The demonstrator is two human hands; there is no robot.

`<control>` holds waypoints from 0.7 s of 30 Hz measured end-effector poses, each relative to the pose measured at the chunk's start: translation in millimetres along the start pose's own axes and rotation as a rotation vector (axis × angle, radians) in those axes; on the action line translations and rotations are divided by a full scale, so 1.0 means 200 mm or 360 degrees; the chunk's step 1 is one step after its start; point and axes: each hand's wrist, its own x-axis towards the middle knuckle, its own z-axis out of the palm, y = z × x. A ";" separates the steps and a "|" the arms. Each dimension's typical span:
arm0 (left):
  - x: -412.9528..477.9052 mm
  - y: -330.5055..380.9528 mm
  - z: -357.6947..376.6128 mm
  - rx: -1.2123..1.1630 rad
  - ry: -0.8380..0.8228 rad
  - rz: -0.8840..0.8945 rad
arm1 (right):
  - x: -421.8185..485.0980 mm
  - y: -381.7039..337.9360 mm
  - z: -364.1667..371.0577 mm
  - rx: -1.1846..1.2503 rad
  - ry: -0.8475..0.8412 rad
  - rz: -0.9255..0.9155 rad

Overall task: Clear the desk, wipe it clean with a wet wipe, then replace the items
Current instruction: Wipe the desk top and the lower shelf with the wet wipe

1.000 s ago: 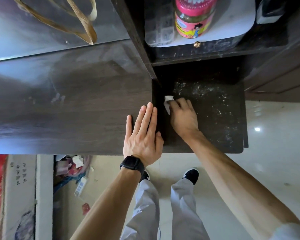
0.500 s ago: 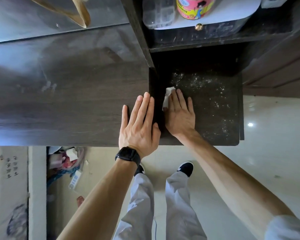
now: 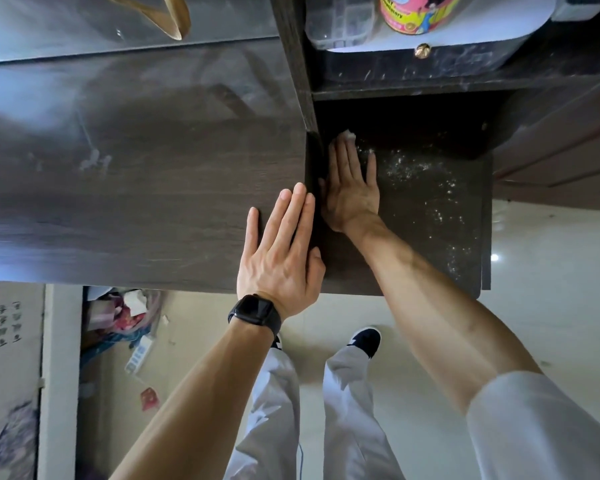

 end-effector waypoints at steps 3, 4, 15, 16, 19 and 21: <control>0.00 0.00 0.00 0.0000 0.0031 -0.0006 | 0.09 0.06 -0.03 -0.0035 -0.0004 0.0036; 0.01 0.00 0.00 0.0000 0.0028 -0.0006 | 0.09 0.08 -0.04 -0.0016 -0.0001 0.0071; 0.00 -0.01 0.00 -0.0052 -0.0048 -0.0007 | -0.11 0.49 -0.11 0.0319 -0.0058 0.1028; 0.01 -0.01 0.00 -0.0058 -0.0044 -0.0006 | -0.15 0.46 -0.09 0.0375 -0.0047 0.1058; 0.01 -0.01 0.00 -0.0060 -0.0044 0.0001 | -0.34 0.35 -0.03 0.0590 -0.0022 0.1147; 0.01 -0.01 0.00 -0.0070 -0.0039 0.0002 | -0.51 0.26 0.04 0.0600 -0.0003 0.1086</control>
